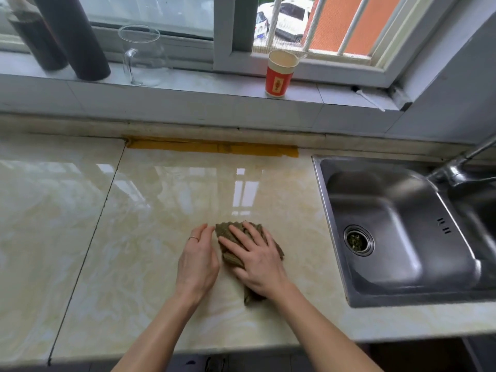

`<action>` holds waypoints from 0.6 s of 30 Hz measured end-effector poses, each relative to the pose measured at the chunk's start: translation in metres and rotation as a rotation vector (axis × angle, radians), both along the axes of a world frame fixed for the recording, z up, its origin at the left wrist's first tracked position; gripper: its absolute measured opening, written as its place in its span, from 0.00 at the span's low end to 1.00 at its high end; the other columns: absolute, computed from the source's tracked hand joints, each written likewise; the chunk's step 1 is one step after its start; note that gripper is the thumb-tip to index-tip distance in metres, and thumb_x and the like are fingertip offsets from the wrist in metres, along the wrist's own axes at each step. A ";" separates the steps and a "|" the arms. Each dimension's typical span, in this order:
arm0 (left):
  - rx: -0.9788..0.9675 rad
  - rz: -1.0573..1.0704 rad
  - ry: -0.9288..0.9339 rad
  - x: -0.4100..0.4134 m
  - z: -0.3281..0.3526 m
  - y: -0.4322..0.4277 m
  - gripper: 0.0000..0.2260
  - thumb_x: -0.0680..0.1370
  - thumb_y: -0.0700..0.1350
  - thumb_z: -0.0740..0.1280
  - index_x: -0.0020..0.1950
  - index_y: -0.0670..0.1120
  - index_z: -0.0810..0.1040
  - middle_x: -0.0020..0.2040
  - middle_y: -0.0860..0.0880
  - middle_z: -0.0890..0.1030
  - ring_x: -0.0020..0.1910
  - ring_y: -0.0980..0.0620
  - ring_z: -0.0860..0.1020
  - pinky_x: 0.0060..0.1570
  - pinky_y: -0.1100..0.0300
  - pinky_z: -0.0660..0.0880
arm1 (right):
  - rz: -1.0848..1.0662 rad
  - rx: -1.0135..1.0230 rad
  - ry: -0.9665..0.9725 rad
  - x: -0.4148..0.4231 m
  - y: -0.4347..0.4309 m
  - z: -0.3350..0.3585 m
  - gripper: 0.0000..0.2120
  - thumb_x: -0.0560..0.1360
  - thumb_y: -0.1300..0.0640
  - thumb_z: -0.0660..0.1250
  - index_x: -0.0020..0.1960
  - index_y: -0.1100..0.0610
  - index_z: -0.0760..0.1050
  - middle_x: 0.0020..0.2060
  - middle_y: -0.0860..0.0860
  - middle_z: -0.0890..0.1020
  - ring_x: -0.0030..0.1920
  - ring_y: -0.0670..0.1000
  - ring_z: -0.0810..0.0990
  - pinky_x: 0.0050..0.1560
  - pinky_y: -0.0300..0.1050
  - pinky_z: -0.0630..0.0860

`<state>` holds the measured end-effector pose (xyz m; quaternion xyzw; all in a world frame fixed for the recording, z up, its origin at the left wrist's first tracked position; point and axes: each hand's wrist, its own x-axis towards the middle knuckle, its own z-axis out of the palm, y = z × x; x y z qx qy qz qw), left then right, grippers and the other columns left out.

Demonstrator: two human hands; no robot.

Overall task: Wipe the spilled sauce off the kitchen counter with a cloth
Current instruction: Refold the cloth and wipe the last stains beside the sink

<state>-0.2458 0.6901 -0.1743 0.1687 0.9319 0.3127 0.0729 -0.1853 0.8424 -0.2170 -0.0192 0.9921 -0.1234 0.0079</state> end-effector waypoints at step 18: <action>-0.121 -0.238 0.031 -0.031 -0.010 0.042 0.27 0.75 0.34 0.57 0.74 0.40 0.60 0.74 0.41 0.62 0.72 0.44 0.63 0.70 0.56 0.61 | -0.256 0.087 -0.138 -0.088 0.056 0.017 0.32 0.75 0.36 0.43 0.78 0.39 0.53 0.79 0.46 0.55 0.78 0.53 0.48 0.76 0.58 0.43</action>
